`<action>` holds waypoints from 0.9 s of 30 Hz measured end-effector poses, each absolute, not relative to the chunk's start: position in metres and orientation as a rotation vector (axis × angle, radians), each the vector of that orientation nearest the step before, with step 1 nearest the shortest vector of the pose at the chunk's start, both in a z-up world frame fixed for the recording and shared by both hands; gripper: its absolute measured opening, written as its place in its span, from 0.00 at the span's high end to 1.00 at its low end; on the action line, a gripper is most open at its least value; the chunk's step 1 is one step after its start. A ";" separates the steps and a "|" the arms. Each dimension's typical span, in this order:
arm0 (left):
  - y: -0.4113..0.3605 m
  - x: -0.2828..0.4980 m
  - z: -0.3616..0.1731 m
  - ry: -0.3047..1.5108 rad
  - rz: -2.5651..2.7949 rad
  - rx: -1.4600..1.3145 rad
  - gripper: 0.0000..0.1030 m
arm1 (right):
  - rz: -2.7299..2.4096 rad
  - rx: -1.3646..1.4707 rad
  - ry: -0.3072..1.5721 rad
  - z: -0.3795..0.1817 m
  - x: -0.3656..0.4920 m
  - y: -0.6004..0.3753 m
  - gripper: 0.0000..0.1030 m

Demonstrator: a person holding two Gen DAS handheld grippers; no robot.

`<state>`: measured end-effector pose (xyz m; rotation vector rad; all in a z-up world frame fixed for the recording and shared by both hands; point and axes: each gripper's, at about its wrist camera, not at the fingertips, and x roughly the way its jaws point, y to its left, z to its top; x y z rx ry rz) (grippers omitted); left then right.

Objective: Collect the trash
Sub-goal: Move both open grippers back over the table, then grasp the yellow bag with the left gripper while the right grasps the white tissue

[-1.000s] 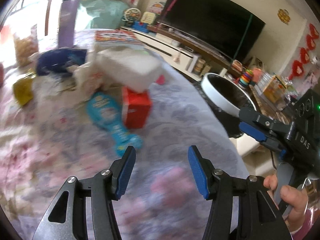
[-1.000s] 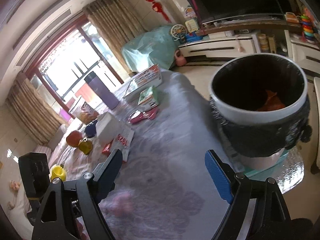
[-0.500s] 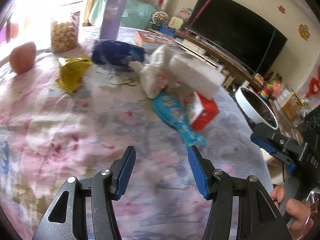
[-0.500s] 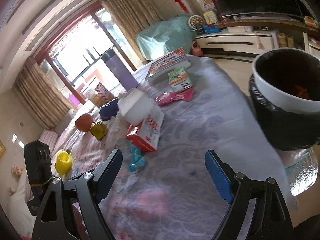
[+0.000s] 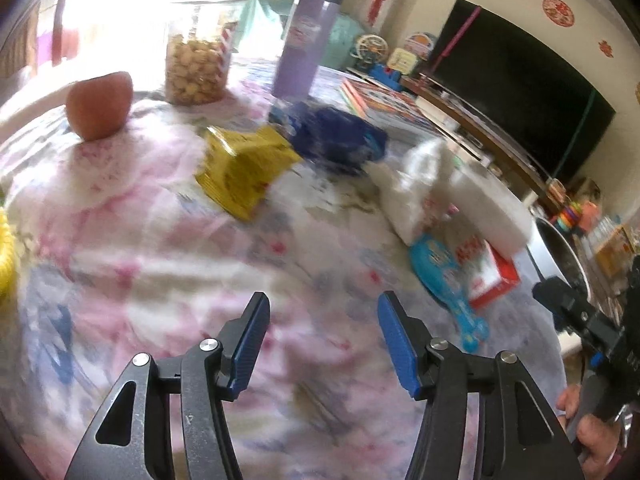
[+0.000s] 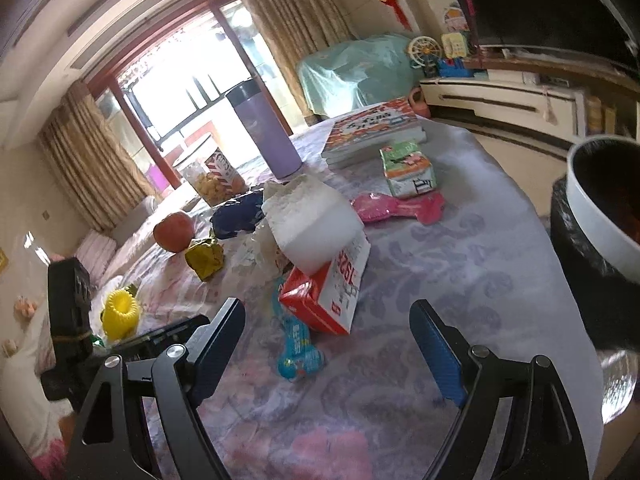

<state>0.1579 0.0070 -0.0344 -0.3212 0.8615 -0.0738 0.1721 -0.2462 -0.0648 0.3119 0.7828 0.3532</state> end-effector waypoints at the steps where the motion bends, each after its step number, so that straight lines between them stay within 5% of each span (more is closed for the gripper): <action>1: 0.009 0.160 -0.032 0.857 -0.060 -0.318 0.44 | 0.356 0.303 0.780 -0.064 0.175 -0.246 0.17; 15: 0.028 0.211 -0.034 0.835 0.013 -0.283 0.42 | 0.404 0.180 0.746 -0.059 0.217 -0.228 0.16; 18: 0.026 0.224 -0.042 0.852 -0.012 -0.277 0.69 | 0.397 0.157 0.751 -0.061 0.220 -0.225 0.22; 19: 0.024 0.225 -0.044 0.860 -0.022 -0.273 0.85 | 0.395 0.152 0.757 -0.063 0.220 -0.224 0.39; 20: 0.025 0.230 -0.047 0.864 -0.029 -0.270 0.89 | 0.395 0.152 0.763 -0.064 0.220 -0.224 0.49; 27: 0.018 0.216 -0.039 0.820 -0.058 -0.266 0.96 | 0.402 0.226 0.722 -0.055 0.201 -0.240 0.49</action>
